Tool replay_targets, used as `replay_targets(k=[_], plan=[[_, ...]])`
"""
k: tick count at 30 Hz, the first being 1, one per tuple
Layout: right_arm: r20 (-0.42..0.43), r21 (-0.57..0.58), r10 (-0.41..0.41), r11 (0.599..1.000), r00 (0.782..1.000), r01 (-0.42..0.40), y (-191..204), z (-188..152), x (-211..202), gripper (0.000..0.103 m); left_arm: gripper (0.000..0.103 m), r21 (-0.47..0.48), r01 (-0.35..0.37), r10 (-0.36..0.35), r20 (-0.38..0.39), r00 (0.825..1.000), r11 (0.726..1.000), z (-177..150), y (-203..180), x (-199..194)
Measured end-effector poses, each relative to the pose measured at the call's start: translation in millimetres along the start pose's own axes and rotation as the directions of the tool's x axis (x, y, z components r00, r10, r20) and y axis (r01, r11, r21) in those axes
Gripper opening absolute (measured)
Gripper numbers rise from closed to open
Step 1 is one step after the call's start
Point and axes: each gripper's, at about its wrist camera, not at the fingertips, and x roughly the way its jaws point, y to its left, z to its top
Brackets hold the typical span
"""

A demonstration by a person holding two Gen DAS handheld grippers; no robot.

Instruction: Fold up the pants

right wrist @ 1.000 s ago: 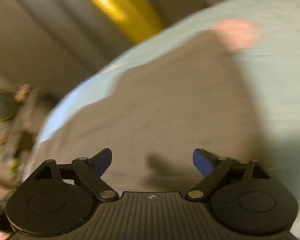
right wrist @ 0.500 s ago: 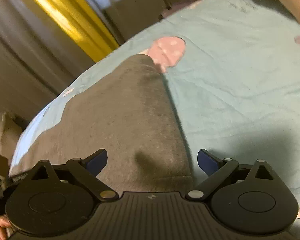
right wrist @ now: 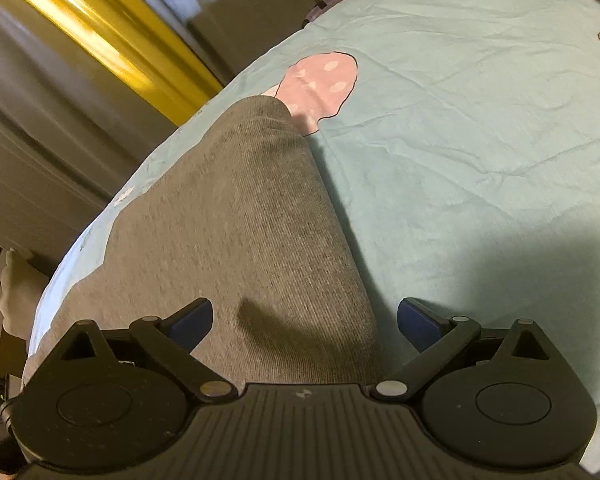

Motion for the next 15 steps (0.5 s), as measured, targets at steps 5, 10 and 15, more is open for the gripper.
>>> replay_targets(k=[5, 10, 15], plan=[[0.003, 0.012, 0.006, 1.0, 1.0, -0.006, -2, 1, 3, 0.099, 0.013, 0.042, 0.008, -0.01, 0.069, 0.998, 0.999, -5, -9, -25], [-0.005, -0.003, -0.006, 1.0, 1.0, 0.006, 0, 1, 3, 0.099, 0.013, 0.064, -0.022, 0.014, 0.131, 0.991, 0.998, -16, -15, -55], [-0.006, 0.003, -0.006, 1.0, 1.0, 0.006, 0, 1, 3, 0.099, 0.013, 0.111, -0.119, 0.102, 0.146, 0.984, 0.987, -31, -17, -60]])
